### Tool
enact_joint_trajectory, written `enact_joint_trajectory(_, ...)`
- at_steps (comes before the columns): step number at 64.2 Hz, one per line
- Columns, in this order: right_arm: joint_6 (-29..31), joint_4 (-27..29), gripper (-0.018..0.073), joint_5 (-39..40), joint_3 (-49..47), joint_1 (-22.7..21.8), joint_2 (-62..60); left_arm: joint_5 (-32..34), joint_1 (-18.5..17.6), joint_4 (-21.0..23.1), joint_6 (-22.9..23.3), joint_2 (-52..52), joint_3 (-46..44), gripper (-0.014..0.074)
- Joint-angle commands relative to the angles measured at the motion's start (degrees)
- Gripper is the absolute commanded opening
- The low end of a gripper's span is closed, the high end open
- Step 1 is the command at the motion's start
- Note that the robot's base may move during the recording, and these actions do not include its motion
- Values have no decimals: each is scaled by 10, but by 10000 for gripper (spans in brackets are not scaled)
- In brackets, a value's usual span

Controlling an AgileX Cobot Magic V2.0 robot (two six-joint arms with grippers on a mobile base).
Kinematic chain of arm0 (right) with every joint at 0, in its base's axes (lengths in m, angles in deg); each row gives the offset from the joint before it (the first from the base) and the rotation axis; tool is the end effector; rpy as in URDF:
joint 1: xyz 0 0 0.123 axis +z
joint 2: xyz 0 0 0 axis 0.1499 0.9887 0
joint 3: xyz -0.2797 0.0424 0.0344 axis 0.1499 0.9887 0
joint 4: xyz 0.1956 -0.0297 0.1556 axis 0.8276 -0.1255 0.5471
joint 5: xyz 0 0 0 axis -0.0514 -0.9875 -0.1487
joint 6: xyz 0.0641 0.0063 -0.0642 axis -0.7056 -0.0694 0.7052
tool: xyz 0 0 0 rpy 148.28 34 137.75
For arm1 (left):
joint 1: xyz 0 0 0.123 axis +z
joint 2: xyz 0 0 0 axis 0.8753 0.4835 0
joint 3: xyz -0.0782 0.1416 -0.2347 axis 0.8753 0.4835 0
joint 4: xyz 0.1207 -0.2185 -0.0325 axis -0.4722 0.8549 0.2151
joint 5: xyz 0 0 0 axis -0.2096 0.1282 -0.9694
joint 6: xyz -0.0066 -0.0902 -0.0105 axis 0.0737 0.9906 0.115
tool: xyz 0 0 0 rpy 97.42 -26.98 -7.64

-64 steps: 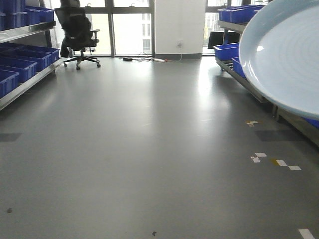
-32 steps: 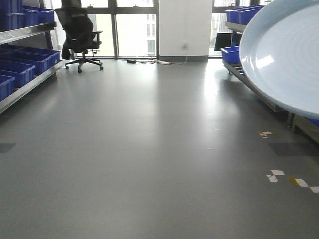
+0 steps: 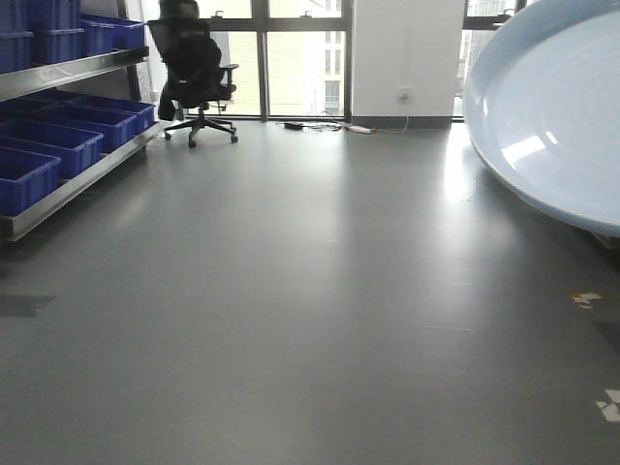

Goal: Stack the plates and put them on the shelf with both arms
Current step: 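Drive the base up to the shelf of blue bins, holding the plates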

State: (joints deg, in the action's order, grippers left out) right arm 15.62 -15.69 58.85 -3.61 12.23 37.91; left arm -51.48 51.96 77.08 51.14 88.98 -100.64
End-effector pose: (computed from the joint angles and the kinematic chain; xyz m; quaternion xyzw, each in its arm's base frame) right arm 0.1336 0.0053 0.3079 0.0200 0.8252 0.0292 0.5637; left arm 0.0987 -0.0128 0.2695 0.0149 0.8136 -0.0618 0.5779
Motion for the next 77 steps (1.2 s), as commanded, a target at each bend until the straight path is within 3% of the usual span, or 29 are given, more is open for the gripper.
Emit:
enact_joint_trajectory(1, 0, -3, 15, 59, -17, -3, -2, 46, -3, -1, 5, 3, -17, 84)
enact_joint_trajectory(77, 0, -3, 15, 59, -17, -3, -2, 46, -3, -1, 5, 3, -17, 84)
